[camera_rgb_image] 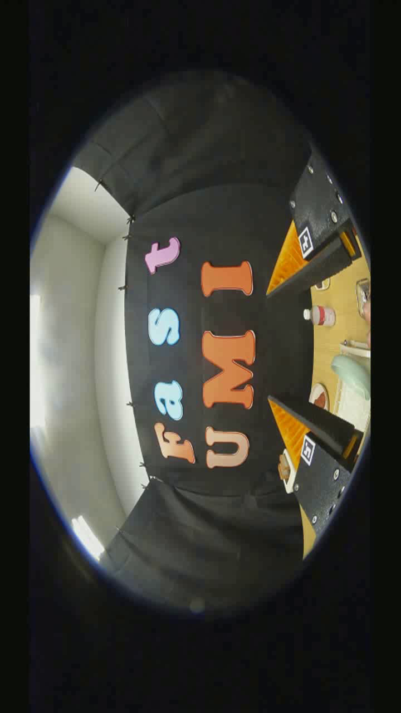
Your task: Take the plate from the dish rack, then take the spoon from the basket and place it into the plate.
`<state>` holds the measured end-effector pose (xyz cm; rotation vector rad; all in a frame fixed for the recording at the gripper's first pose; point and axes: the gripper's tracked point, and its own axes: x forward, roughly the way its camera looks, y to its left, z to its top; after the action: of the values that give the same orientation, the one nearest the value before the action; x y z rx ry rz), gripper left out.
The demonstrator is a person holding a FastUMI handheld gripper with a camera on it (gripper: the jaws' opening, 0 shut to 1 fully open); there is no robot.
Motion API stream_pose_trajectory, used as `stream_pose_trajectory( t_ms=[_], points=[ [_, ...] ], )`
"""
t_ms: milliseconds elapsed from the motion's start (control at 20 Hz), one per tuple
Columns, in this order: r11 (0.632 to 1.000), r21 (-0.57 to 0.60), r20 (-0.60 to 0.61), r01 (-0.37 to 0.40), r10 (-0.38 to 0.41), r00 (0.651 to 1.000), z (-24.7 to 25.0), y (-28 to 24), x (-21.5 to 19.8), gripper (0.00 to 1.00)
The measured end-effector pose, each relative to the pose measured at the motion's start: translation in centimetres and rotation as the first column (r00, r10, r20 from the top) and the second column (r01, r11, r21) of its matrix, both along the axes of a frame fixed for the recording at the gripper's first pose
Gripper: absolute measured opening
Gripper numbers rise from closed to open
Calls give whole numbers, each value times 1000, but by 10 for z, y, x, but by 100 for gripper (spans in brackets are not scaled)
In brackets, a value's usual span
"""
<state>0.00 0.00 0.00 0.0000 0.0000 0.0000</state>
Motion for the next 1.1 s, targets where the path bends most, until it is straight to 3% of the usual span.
stream_pose_trajectory(
  t_ms=[1100],
  points=[
    [999,34,-97,-14,17,995,-22,7,7,99]
  ],
)
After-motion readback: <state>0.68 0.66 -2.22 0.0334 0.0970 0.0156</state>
